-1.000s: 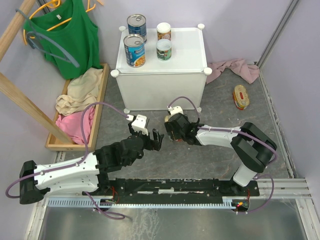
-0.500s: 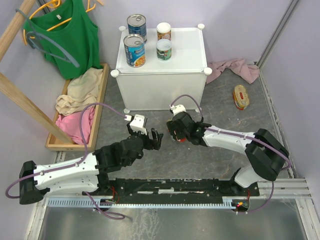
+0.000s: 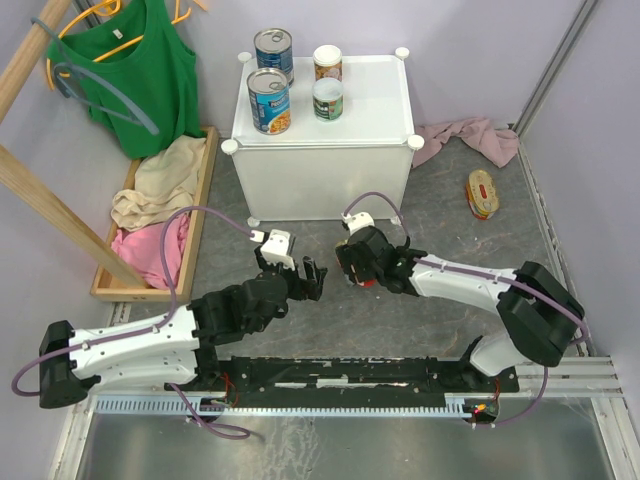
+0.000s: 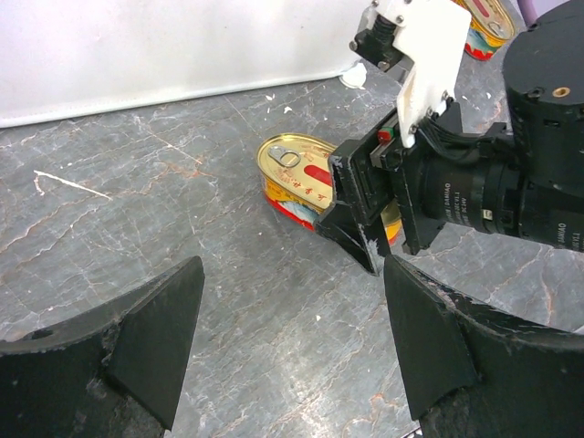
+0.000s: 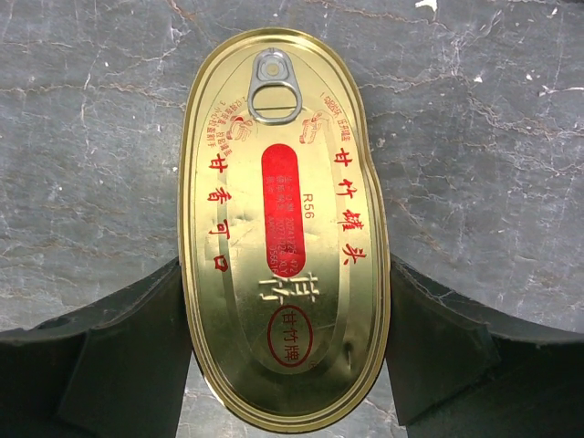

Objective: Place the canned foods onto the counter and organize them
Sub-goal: Pick up the canned food from the center of the board.

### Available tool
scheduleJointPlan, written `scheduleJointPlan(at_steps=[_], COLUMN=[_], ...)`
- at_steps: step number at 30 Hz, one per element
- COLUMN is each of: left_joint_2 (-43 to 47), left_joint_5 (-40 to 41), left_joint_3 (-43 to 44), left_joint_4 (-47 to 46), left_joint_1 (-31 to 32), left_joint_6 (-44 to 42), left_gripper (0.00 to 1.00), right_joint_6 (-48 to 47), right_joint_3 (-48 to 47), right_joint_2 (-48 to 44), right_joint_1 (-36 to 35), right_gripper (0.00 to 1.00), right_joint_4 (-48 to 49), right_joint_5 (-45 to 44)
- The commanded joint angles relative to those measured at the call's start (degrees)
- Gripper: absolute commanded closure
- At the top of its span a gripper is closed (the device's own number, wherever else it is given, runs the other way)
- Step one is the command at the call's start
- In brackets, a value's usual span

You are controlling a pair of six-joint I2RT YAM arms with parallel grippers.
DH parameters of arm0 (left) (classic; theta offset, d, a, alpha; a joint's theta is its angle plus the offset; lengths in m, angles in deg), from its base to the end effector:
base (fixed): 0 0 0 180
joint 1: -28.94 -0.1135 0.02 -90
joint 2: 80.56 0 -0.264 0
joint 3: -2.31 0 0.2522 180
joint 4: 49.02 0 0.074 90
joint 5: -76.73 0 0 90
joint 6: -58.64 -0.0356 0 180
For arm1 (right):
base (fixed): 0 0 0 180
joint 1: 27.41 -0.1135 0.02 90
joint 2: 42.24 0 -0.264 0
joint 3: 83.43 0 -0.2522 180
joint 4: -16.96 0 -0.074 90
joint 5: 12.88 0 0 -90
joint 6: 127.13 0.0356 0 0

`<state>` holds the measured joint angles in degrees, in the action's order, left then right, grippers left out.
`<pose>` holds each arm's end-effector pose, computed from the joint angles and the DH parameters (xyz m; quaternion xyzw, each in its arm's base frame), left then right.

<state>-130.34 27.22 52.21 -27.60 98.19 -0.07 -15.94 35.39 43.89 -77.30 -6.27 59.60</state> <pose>0.0910 -0.1750 0.2789 0.0673 0.7960 -0.2245 0.5581 0.2033 0.2247 0.1901 -0.1762 0.9079 0.0893 0.3697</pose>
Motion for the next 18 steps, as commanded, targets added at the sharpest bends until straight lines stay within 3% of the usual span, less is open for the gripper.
scheduleJointPlan(at_steps=[1, 18], left_joint_2=[-0.46, -3.05], left_joint_5=[1.27, 0.45], left_joint_3=[-0.28, -0.39], left_joint_4=[-0.83, -1.60], left_joint_1=[0.18, 0.02], left_joint_6=[2.63, 5.92], left_gripper=[0.14, 0.09], right_joint_6=[-0.36, -1.63], right_joint_3=[-0.12, 1.44], right_joint_2=[-4.55, -12.27], right_joint_1=[-0.38, -0.62], right_gripper=[0.99, 0.99], right_joint_4=[4.57, 5.69], right_joint_5=[-0.32, 1.11])
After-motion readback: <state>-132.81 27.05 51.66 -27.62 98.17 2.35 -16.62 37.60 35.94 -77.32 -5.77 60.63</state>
